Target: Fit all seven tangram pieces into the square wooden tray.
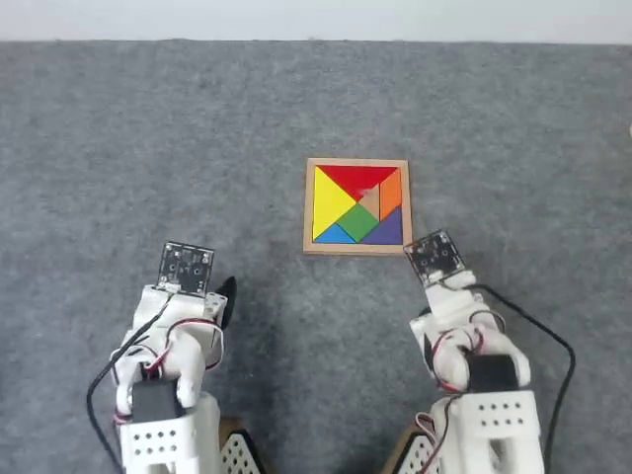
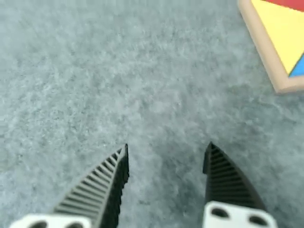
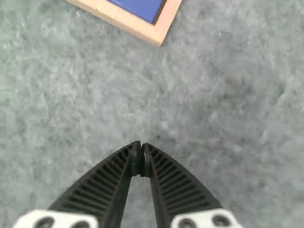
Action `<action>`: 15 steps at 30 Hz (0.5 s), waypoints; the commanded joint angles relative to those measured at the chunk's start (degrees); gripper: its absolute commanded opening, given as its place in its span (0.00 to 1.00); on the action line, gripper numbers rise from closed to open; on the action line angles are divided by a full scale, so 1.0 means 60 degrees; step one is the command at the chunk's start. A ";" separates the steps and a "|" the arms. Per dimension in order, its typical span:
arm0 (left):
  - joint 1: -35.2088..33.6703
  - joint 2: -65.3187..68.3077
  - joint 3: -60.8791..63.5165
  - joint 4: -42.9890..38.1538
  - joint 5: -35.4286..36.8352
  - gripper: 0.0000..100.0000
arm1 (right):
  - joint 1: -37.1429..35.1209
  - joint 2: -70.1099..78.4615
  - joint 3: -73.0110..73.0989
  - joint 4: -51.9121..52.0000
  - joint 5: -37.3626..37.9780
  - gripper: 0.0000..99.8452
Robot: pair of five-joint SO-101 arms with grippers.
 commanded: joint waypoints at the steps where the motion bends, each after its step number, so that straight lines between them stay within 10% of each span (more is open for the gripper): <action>1: 0.0088 -0.0029 -0.0095 0.0176 -0.0088 0.25 | 0.0095 -0.1223 0.0747 0.0037 0.0015 0.01; 15: 0.0029 -0.0029 -0.0081 0.0659 -0.0161 0.25 | 0.0095 -0.3612 0.1524 0.0916 0.0000 0.01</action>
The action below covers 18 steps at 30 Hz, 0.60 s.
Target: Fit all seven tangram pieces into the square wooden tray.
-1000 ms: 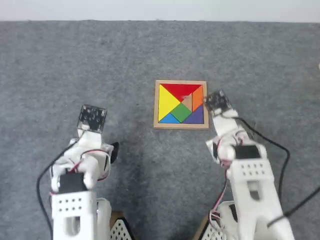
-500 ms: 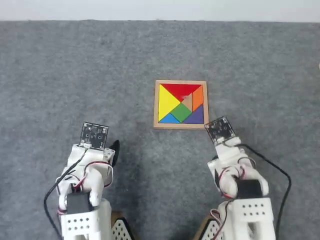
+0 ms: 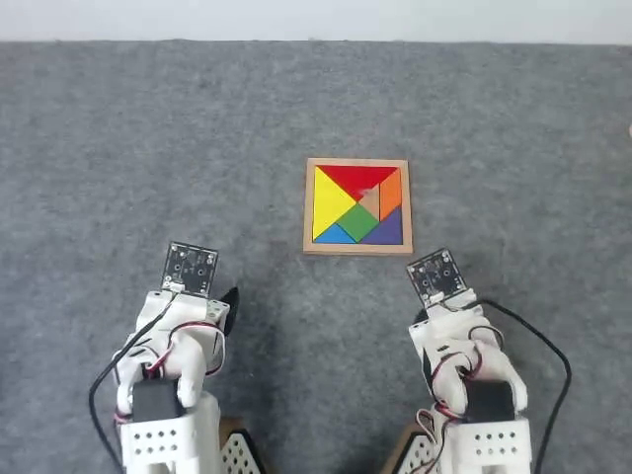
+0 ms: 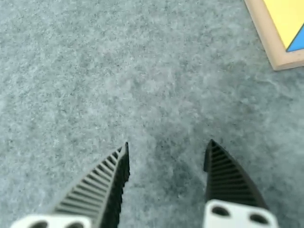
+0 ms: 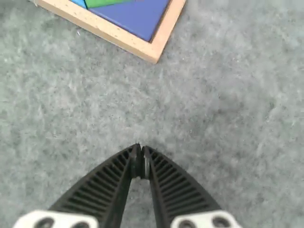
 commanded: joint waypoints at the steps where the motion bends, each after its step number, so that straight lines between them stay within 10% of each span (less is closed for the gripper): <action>1: 0.0015 -0.0029 -0.0081 0.0044 -0.0161 0.25 | 0.0095 0.0007 0.0161 -0.0066 0.0000 0.01; 18: 0.0015 -0.0029 -0.0081 0.0044 -0.0132 0.25 | 0.0095 0.0081 0.0161 -0.0022 0.0000 0.01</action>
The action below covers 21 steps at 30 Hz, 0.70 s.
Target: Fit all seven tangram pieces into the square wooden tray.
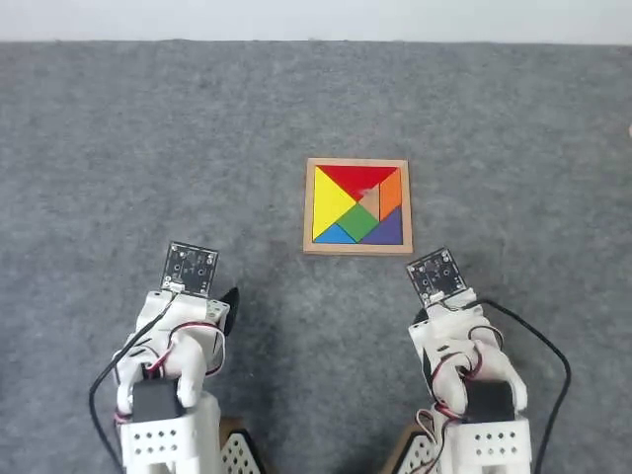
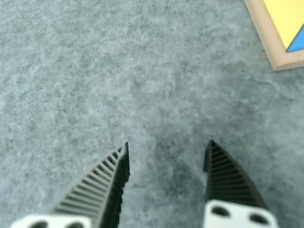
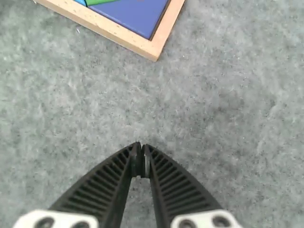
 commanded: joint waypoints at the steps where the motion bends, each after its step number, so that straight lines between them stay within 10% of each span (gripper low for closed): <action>1: 0.0015 -0.0029 -0.0081 0.0044 -0.0132 0.25 | 0.0095 0.0081 0.0161 -0.0022 0.0000 0.01; 21: 0.0015 -0.0029 -0.0081 0.0044 -0.0117 0.25 | 0.0051 0.0007 0.0161 0.1502 -0.0015 0.01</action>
